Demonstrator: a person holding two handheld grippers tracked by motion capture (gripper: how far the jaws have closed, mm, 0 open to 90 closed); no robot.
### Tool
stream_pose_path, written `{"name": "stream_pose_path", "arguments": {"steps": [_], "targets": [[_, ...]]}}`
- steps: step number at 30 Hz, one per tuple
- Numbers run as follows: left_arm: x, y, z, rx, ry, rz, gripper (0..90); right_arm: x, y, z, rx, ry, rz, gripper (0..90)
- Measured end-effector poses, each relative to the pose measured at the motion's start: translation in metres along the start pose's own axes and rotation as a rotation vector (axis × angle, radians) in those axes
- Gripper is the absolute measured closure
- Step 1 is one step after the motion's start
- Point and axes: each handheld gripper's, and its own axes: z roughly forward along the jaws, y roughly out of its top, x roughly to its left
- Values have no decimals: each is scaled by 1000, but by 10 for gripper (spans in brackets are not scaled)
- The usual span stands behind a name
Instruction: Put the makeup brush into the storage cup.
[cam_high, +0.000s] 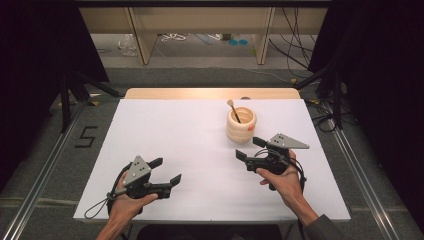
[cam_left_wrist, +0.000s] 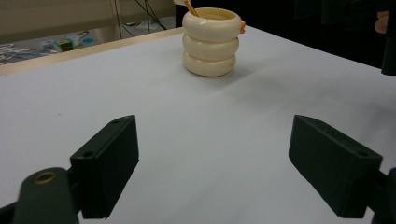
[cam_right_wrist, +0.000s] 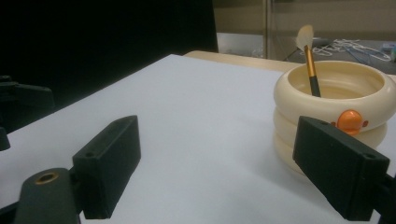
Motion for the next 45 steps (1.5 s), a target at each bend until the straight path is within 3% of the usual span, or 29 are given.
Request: {"name": "stream_pose_path", "arguments": {"steps": [9, 15, 17, 26, 27, 28, 29, 30, 31, 33, 34, 35, 36, 40, 41, 42, 43, 44, 45], "targets": [[0, 0, 0, 2, -3, 13, 159, 6, -9, -1, 2, 34, 1, 164], [0, 0, 0, 1, -3, 8, 159, 8, -10, -5, 8, 34, -12, 163], [0, 0, 0, 1, -1, 9, 160, 9, -12, -5, -13, 41, -3, 163], [1, 0, -1, 1, 3, 20, 159, 13, -18, -11, 9, 32, -17, 161], [13, 5, -1, -10, 23, 186, 160, 13, -18, -12, 13, 31, -25, 161], [-2, 0, -1, 1, 5, -23, 160, 14, -19, -12, 4, 30, -29, 161], [12, 5, -1, -5, 27, 183, 160, 14, -19, -12, 0, 41, -25, 161], [2, 1, -1, 1, 4, 30, 160, 15, -19, -12, -3, 41, -23, 161], [1, 0, 0, 0, 3, 17, 160, 16, -20, -13, 2, 37, -28, 161], [1, 0, -1, 0, 3, 21, 160, 17, -20, -14, 1, 33, -33, 161], [12, 5, -1, -9, 24, 185, 160, 17, -21, -15, 11, 29, -37, 161], [-1, 0, -1, -1, 5, -4, 160, 18, -21, -15, 6, 31, -40, 161], [1, 0, -1, -2, 4, 18, 160, 18, -22, -16, 14, 32, -41, 161], [1, 0, -1, -2, 4, 17, 160, 20, -26, -15, 18, 18, -52, 161], [8, 3, -1, -1, 2, 121, 160, 20, -26, -16, 19, 28, -46, 161], [1, 0, -1, -2, 4, 23, 160, 20, -27, -16, 19, 31, -46, 161], [1, 0, -1, -2, 2, 19, 160, 20, -27, -16, 20, 33, -47, 161], [8, 3, -1, 0, 1, 122, 160, 20, -27, -16, 20, 33, -48, 161], [1, 1, -1, 0, 3, 33, 160, 20, -27, -16, 18, 33, -49, 161]]}}
